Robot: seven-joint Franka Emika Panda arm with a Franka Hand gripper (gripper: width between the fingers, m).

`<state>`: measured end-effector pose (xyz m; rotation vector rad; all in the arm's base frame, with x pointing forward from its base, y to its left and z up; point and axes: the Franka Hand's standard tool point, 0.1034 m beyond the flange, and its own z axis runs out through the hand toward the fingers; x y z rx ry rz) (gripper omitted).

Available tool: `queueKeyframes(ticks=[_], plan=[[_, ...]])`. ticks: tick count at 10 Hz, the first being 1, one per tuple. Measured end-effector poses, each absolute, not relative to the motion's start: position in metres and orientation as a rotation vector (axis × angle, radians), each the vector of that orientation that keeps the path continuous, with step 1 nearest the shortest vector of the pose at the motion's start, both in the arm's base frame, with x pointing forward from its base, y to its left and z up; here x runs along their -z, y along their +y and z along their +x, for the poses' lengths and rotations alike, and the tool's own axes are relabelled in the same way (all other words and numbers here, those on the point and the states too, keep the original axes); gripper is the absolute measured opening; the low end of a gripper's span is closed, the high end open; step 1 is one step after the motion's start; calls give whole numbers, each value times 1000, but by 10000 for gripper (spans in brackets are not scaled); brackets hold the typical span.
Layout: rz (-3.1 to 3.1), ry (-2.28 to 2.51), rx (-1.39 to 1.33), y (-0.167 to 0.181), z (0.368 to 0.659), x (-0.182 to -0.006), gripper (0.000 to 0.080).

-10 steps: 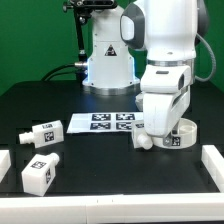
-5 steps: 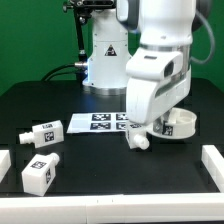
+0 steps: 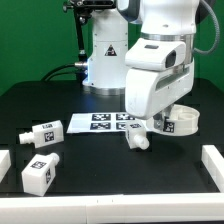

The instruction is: Assemble stool

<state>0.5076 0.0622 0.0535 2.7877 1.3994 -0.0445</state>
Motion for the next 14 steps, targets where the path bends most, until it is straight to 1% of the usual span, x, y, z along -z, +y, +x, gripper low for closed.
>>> queueKeyframes(ticks=[1,2,3,4,8,10,11,14], plan=[[2839,1328,79,54,525,-54,26],[2886,1267,55,43,551,-57,26],[2928,1235,2,27,570,-59,26],[2913,1255,-1,21,575,-61,26],[2941,1198,5,24,575,-57,26],[3044,901,-21,31,602,-45,26],[3067,803,-57,36,609,-42,26],[3060,830,-52,34,608,-41,26]])
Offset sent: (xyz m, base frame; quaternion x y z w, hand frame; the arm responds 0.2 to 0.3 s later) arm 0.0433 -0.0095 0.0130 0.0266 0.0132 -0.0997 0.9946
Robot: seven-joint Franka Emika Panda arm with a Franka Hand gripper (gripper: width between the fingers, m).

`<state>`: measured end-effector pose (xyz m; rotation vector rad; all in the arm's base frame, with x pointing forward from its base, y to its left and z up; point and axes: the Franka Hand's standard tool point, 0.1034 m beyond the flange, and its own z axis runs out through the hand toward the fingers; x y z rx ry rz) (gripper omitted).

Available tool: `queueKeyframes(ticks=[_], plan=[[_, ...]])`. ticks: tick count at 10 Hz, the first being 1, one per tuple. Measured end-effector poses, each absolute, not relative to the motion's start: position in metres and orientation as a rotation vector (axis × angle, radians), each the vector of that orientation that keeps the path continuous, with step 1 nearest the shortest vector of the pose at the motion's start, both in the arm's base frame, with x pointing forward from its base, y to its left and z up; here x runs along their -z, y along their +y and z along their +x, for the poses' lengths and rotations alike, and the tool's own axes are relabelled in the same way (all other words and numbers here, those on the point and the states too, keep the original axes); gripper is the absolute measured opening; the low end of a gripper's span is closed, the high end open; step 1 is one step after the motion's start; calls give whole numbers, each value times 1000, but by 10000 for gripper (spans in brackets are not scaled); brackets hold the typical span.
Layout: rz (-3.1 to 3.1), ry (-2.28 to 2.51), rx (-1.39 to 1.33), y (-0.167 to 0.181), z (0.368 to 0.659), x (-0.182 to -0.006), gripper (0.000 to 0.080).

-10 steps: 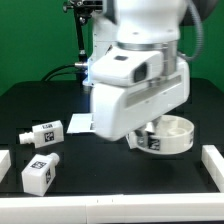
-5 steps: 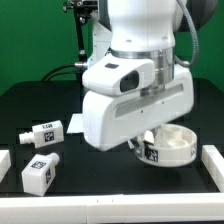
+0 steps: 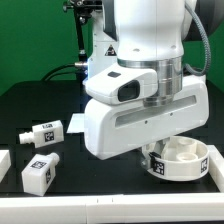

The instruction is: Assemble stool

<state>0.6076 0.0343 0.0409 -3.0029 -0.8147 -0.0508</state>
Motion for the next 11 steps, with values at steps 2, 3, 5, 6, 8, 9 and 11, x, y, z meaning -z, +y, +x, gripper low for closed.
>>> queueKeyframes(ticks=[2,3,5,6,8,9,11], plan=[[-3003,-812,49,34,607,-40,26],[-3023,-728,49,36,613,-34,26],[-3060,-574,86,43,627,-21,26],[-3080,-523,77,43,625,-18,26],[-3100,-542,73,42,625,-16,26],[-3100,-542,72,42,625,-16,26],[-3100,-542,72,42,625,-16,26]])
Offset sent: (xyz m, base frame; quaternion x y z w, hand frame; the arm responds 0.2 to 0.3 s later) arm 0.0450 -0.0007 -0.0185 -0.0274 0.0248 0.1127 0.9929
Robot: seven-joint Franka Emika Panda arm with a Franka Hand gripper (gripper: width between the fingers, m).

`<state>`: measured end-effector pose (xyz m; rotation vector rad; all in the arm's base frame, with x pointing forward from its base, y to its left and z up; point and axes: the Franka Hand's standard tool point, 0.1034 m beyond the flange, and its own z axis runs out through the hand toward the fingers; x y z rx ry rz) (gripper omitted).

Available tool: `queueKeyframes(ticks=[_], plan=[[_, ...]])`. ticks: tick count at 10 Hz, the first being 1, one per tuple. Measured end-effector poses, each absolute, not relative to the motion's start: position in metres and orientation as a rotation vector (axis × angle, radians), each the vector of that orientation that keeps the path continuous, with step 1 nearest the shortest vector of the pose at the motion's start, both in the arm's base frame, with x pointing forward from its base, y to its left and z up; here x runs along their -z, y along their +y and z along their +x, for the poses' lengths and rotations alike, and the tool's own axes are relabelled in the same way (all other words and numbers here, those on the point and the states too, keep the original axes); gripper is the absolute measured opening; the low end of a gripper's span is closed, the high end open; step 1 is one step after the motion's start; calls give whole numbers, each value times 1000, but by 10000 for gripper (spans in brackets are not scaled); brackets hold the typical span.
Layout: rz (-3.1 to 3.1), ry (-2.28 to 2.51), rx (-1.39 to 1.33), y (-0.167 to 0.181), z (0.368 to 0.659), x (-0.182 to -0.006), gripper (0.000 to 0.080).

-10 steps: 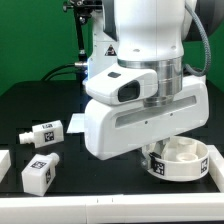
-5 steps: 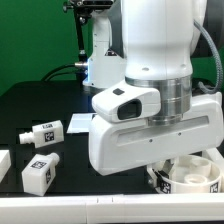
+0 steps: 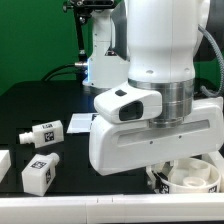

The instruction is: Assemble stool

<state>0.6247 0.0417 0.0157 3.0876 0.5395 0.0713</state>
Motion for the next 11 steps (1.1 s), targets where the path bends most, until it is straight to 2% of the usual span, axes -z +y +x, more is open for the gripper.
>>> queueKeyframes(ticks=[6,8,9,10,11], plan=[[3121,460,-7,41,630,-11,26],[3121,460,-9,41,630,-12,375],[3121,471,-6,40,631,-23,534],[3121,477,-1,35,628,-44,534],[3118,485,-16,29,622,-64,624]])
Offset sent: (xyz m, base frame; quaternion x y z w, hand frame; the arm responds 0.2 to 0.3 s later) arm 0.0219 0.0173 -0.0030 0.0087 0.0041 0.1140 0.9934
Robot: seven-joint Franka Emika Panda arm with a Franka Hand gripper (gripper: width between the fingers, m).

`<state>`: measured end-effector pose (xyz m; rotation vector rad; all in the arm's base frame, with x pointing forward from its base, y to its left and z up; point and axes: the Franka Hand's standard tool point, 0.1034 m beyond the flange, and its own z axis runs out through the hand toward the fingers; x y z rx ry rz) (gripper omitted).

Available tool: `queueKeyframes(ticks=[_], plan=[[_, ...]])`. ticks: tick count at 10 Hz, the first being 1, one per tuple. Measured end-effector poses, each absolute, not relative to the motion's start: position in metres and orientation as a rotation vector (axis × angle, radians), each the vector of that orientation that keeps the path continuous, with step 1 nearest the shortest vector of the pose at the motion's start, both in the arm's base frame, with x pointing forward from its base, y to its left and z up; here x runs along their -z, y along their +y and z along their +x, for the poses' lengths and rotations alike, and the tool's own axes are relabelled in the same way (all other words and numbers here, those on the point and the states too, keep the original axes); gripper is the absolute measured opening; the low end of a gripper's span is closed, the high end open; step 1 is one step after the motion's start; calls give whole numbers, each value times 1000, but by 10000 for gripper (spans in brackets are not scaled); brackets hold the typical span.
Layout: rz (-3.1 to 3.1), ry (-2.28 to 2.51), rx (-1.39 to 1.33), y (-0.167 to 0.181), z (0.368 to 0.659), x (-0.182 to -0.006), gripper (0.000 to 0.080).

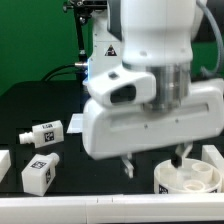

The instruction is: Assemble stool

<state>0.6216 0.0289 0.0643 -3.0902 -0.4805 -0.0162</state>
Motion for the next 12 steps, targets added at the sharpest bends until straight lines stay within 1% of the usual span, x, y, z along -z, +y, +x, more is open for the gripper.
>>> queueKeyframes(ticks=[1,2,3,6,7,8,9,10,12], plan=[[-3094,-456,13,29,610,-75,624],[-3093,-456,8,33,602,-79,644],[-3093,-458,4,32,604,-75,648],[-3095,-447,-1,32,603,-73,649],[-3101,-398,-19,31,588,-66,649],[-3102,-368,-66,31,563,-64,649],[-3109,-306,-90,35,538,-66,649],[-3113,-294,-75,40,518,-64,649],[-3111,-312,-86,39,520,-63,649]])
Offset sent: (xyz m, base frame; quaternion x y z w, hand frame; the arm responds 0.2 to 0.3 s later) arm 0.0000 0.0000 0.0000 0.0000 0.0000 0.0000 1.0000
